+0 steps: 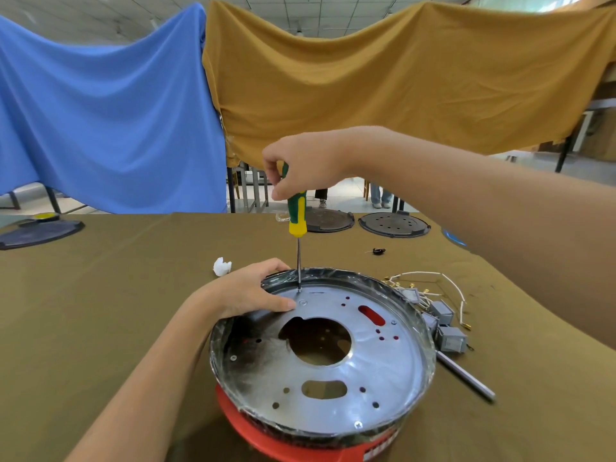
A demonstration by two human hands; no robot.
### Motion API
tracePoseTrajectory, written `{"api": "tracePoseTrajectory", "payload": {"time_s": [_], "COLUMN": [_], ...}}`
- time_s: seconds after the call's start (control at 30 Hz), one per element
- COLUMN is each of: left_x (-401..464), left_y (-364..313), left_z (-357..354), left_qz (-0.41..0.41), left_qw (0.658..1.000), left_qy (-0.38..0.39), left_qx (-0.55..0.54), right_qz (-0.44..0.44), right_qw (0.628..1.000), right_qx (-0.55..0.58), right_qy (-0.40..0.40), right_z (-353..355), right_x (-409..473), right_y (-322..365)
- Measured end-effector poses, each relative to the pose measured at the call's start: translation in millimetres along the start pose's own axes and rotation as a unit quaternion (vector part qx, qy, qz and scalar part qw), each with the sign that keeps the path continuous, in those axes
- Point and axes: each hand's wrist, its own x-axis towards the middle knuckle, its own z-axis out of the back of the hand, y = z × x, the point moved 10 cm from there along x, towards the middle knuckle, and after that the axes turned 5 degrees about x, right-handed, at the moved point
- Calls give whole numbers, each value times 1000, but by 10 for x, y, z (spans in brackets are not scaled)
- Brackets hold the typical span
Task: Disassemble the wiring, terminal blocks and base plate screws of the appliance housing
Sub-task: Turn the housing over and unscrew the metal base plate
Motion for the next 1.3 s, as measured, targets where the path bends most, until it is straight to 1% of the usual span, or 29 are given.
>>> {"api": "tracePoseTrajectory", "payload": {"time_s": [0.1, 0.17, 0.23, 0.33, 0.37, 0.4, 0.5, 0.57, 0.6, 0.63, 0.67, 0.73, 0.77, 0.8, 0.83, 0.93, 1.0, 1.03, 1.1, 1.13, 1.17, 1.23, 1.3], "left_x": [7, 11, 12, 12, 13, 17, 22, 13, 6, 0, -1, -2, 0, 2, 4, 2, 8, 11, 11, 9, 8, 12, 9], "left_y": [15, 15, 22, 37, 33, 30, 38, 43, 44, 46, 45, 49, 52, 53, 53, 54, 61, 63, 62, 60, 59, 52, 45], "left_z": [-6, -6, -4, 9, 9, 9, 10, 10, 10, 11, 12, 18, 19, 19, 16, 12, 8, 7, 7, 8, 6, 3, 8], "left_qz": [2, 3, 6, 13, 13, 14, 17, 19, 20, 22, 23, 26, 27, 29, 30, 33, 34, 34, 35, 35, 35, 32, 29], "left_qw": [1000, 1000, 1000, 1000, 1000, 1000, 1000, 1000, 1000, 1000, 1000, 999, 999, 999, 999, 999, 999, 999, 999, 999, 999, 999, 999], "left_qy": [1, 3, 3, -2, -1, -1, -2, -4, -5, -6, -7, -9, -10, -11, -11, -7, -5, -5, -6, -6, -6, -5, -6], "left_qx": [-10, -6, 3, 14, 14, 12, 12, 17, 18, 19, 19, 17, 19, 21, 22, 26, 26, 25, 26, 26, 25, 22, 24], "right_qz": [14, 8, -6, -51, -47, -32, -2, -10, -13, -19, -28, -50, -60, -61, -51, -20, -17, -18, -28, -36, -41, -25, -9], "right_qw": [994, 990, 995, 998, 998, 999, 996, 985, 981, 982, 987, 997, 998, 998, 997, 983, 972, 975, 991, 996, 997, 996, 988], "right_qx": [106, 136, 101, -22, -38, -29, 88, 174, 193, 188, 156, 55, 25, 24, 47, 179, 232, 223, 133, 81, 54, 71, 149], "right_qy": [15, 28, 25, -9, -26, -32, -14, 4, 11, 13, 12, 0, -14, -26, -31, -32, -24, -21, -20, -29, -44, -56, -47], "right_z": [27, 0, -24, 1, 17, 14, 9, 12, 0, -8, -15, -16, -7, -3, -9, -11, -18, -23, -40, -33, -15, -8, -16], "right_x": [-63, -61, -32, -8, 5, 12, -34, -82, -89, -90, -85, -59, -48, -35, -29, -49, -78, -83, -74, -68, -58, -46, -49], "right_y": [50, 40, -2, -138, -156, -150, -129, -161, -177, -194, -215, -294, -340, -375, -380, -351, -341, -334, -327, -345, -358, -347, -327]}}
